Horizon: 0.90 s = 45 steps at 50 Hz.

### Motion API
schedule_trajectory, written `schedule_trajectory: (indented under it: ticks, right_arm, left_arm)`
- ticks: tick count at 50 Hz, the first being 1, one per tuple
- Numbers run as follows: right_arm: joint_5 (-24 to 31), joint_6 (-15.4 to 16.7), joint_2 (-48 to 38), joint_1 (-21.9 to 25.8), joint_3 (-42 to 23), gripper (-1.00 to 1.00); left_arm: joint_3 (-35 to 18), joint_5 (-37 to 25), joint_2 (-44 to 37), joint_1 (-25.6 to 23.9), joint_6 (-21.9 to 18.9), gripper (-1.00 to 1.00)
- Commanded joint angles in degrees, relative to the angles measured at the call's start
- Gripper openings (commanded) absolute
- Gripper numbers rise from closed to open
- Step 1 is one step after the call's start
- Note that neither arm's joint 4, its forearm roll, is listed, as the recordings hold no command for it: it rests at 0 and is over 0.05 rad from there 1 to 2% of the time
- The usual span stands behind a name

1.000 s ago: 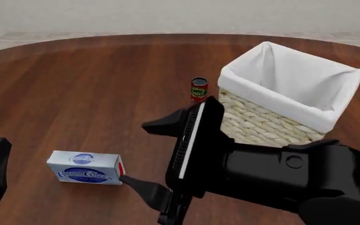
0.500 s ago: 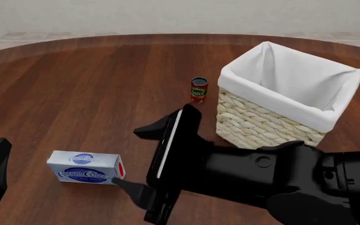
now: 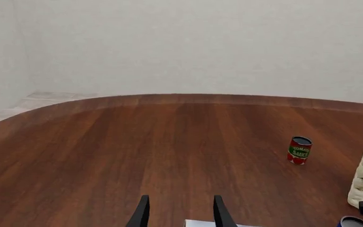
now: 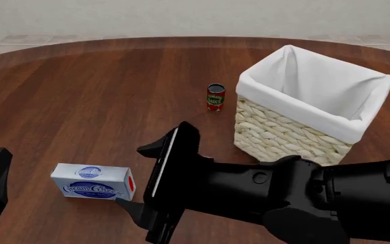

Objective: Pick up the cream cheese box, and put it in the basket.

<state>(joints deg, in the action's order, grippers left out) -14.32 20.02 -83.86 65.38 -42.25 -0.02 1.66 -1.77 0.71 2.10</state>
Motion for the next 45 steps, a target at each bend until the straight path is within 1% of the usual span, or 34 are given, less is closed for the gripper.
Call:
schedule_trajectory:
  ticks: [1, 15, 38, 45]
  right_arm:
    - [-0.3, 0.5, -2.6, -0.4, -1.3, 1.00]
    - [-1.3, 0.4, -5.3, -2.0, -2.7, 1.00]
    - [-3.2, -0.2, -8.9, -3.9, -3.8, 1.00]
    - [-2.9, -0.3, -9.6, -3.8, -4.5, 1.00]
  left_arm:
    - [0.0, 0.5, -0.5, 0.1, 0.2, 1.00]
    - [0.0, -1.6, 1.6, 0.3, 0.5, 1.00]
    - [0.0, -1.4, 1.3, 0.5, 0.6, 1.00]
    - [0.0, -1.2, 1.0, 0.4, 0.7, 1.00]
